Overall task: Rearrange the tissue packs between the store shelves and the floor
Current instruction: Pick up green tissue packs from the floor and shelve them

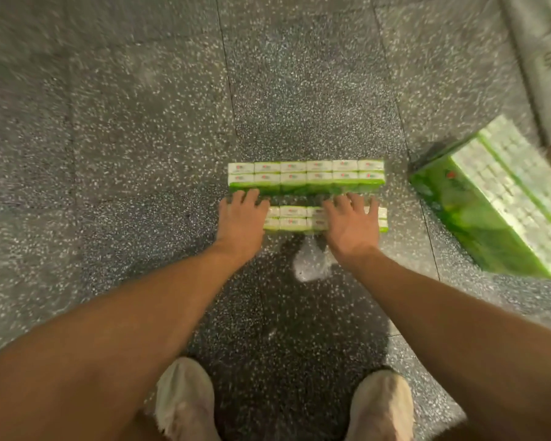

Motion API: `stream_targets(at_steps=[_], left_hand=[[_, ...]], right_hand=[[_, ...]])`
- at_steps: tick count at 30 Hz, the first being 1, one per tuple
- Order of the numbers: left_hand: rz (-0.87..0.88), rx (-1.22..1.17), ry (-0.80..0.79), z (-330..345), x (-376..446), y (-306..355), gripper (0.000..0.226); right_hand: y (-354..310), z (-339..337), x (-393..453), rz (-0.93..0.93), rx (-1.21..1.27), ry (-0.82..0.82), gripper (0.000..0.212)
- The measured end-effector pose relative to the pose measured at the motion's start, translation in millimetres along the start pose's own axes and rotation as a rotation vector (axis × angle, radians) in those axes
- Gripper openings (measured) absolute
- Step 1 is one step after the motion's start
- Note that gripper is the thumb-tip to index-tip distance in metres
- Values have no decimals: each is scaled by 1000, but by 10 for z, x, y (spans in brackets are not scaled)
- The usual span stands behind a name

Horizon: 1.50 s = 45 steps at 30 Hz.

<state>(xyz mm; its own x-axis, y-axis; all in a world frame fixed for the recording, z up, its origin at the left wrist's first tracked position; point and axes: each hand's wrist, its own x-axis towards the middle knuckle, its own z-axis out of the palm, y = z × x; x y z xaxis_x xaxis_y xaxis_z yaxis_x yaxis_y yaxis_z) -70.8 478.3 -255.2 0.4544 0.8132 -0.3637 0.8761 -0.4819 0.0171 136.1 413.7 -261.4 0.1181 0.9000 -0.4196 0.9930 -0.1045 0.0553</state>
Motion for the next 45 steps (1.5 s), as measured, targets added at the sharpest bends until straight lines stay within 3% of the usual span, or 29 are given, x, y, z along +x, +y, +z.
stream_targets(at_steps=[2,5,11,15,19,25,30,36,41,45], left_hand=[[31,-39,-26,-207,-9,-26,49],[40,-74,22,-750,-170,-88,44],[23,-84,117,-2634,-1132,-405,50],[-53,-158,233,-4063,-2159,-748,47],[-174,-187,247,-5382,-3382,-1130,56],[-359,-122,460,-6803,-5629,-1549,50],[-621,-25,593,-7155,-7469,-1626,42],[-893,47,655,-7039,-9225,-1846,41],[-1100,105,677,-6671,-10307,-2385,44],[-1204,117,694,-6606,-10827,-3029,49]], right_hand=[[15,-199,-69,-38,66,-34,57],[30,-778,-285,-42,105,26,47],[-120,-2739,-1205,-154,99,146,47],[-403,-4332,-2023,-285,119,302,45],[-829,-5799,-2824,-429,87,375,46],[-1827,-7319,-3961,-760,94,500,56],[-2914,-7831,-4997,-1060,115,607,56],[-4254,-7994,-6157,-1358,156,703,51],[-5573,-8030,-6854,-1553,46,695,50],[-6569,-8212,-7081,-1603,39,747,47]])
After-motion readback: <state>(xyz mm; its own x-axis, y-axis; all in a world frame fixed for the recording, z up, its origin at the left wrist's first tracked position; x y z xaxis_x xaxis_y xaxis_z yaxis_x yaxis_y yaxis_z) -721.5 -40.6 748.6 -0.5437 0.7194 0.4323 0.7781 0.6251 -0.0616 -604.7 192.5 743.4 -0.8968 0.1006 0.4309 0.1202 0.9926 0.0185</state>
